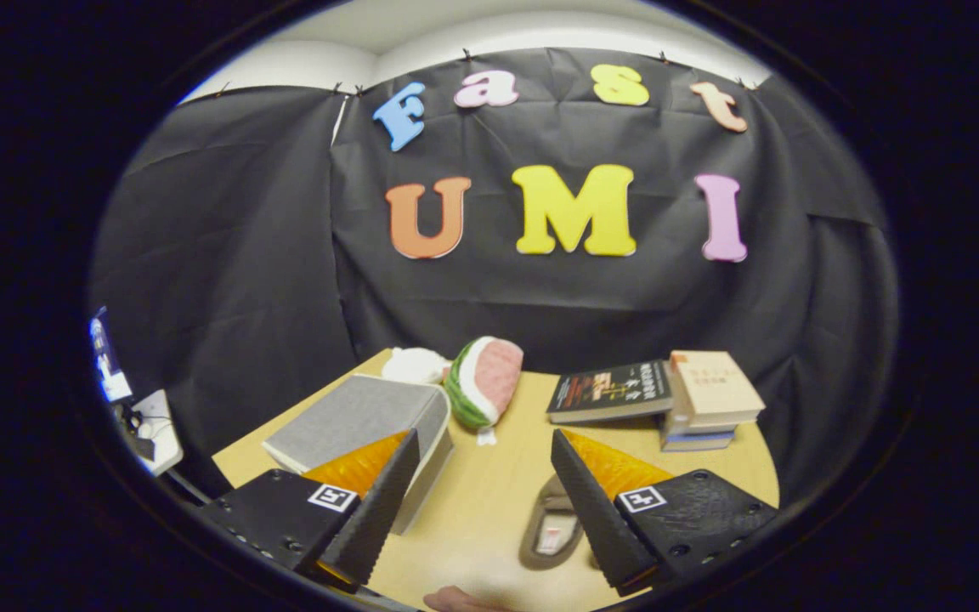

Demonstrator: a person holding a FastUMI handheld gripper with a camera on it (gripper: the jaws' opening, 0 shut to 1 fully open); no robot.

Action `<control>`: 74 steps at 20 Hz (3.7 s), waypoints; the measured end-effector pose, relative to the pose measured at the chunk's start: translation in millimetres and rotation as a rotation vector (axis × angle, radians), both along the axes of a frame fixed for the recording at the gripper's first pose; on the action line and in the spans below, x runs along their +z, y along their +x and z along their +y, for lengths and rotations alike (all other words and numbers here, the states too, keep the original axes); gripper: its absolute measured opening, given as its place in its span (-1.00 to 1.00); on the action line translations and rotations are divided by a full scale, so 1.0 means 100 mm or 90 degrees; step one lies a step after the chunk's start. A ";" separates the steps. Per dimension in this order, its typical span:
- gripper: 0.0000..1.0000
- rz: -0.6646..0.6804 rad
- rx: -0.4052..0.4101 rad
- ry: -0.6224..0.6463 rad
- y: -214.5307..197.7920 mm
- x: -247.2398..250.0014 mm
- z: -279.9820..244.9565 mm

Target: Open the storage box then place both shoes into the box .Put the left shoe in first, then the right shoe, with the right side of both shoes facing outward in a uniform manner.

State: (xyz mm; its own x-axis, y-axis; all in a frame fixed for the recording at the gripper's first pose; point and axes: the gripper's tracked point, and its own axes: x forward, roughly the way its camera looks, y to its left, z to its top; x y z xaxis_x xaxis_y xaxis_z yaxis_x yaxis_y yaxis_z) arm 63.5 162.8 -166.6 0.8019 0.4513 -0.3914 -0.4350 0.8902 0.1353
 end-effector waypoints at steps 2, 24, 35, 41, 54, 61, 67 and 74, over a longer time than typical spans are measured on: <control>0.91 0.075 0.021 0.012 0.01 -0.32 0.19; 0.87 0.462 0.144 0.262 0.10 -1.19 1.36; 0.33 0.550 0.114 0.343 0.02 -1.09 1.35; -0.16 0.555 0.113 0.382 -0.10 -0.88 1.26; -0.99 0.547 0.083 0.378 -0.23 -0.61 1.27; -1.00 0.496 0.113 0.390 -0.23 -0.12 1.43; -1.00 0.472 0.162 0.412 -0.39 0.56 1.85; -0.99 0.479 0.246 0.345 -0.63 0.83 2.82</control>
